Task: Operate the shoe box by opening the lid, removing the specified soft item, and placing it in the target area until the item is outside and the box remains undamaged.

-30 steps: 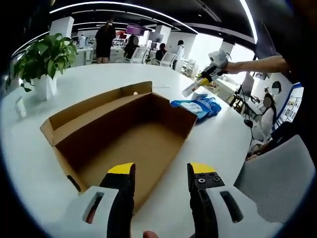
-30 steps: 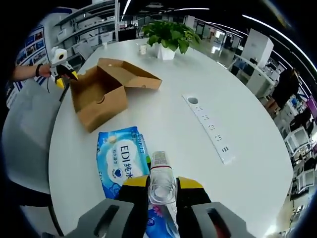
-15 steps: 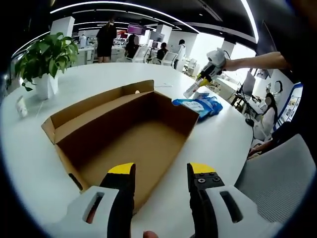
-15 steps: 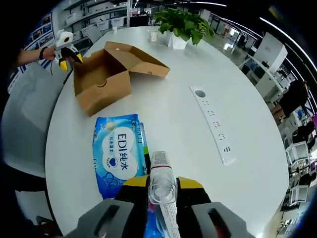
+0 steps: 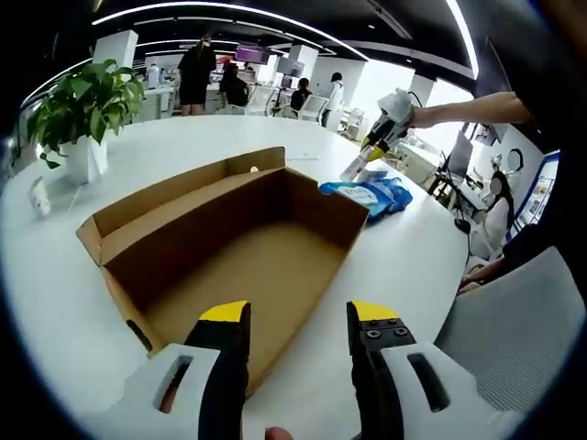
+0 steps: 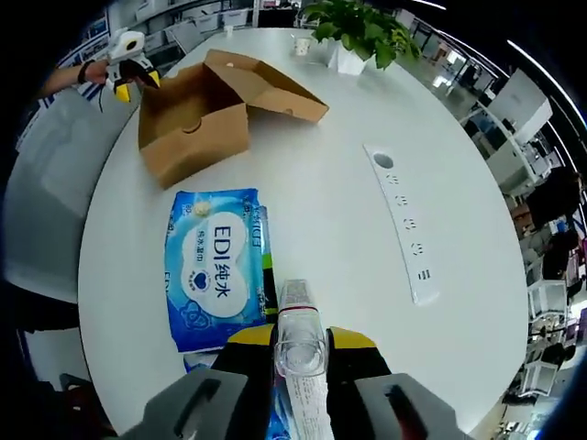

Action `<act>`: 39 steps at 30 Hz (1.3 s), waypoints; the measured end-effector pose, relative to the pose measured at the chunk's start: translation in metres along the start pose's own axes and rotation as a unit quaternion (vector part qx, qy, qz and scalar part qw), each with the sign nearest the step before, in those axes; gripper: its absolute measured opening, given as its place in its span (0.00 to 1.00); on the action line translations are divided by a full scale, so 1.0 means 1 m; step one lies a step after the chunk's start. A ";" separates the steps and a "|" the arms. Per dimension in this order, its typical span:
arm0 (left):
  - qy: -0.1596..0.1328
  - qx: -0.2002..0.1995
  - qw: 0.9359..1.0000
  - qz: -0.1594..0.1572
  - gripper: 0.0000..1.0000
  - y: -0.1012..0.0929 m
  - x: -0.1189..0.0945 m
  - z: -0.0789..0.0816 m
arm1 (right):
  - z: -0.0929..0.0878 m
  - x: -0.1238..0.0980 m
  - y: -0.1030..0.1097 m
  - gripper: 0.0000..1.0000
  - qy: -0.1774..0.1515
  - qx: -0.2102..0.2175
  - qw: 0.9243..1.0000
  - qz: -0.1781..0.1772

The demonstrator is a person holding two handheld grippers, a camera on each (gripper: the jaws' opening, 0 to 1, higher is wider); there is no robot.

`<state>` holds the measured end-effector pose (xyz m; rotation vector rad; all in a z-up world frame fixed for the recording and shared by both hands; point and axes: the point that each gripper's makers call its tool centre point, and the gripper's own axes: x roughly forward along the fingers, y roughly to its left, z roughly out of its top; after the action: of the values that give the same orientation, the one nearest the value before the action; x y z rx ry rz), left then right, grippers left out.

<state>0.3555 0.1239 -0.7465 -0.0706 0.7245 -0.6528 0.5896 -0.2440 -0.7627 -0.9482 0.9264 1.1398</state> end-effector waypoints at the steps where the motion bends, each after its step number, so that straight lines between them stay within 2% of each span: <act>1: 0.000 0.000 1.000 0.000 0.43 0.000 0.000 0.000 | 0.000 0.001 0.001 0.16 0.002 -0.002 1.000 0.002; 13: 0.001 0.001 1.000 0.001 0.43 0.002 -0.001 -0.003 | -0.002 0.010 -0.002 0.16 0.053 -0.047 0.997 0.015; 24: 0.000 0.000 1.000 -0.001 0.43 0.002 -0.001 -0.002 | 0.000 0.014 -0.003 0.16 0.086 -0.056 0.994 0.040; 30: -0.004 0.000 1.000 -0.001 0.43 0.003 -0.002 -0.001 | -0.006 0.010 -0.005 0.16 0.120 -0.064 0.990 0.039; 39: -0.003 0.000 1.000 -0.002 0.43 0.002 -0.002 -0.003 | -0.014 0.006 -0.004 0.16 0.140 -0.062 0.987 0.044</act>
<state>0.3536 0.1272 -0.7480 -0.0731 0.7185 -0.6566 0.5935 -0.2555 -0.7724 -1.2013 1.1424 1.1683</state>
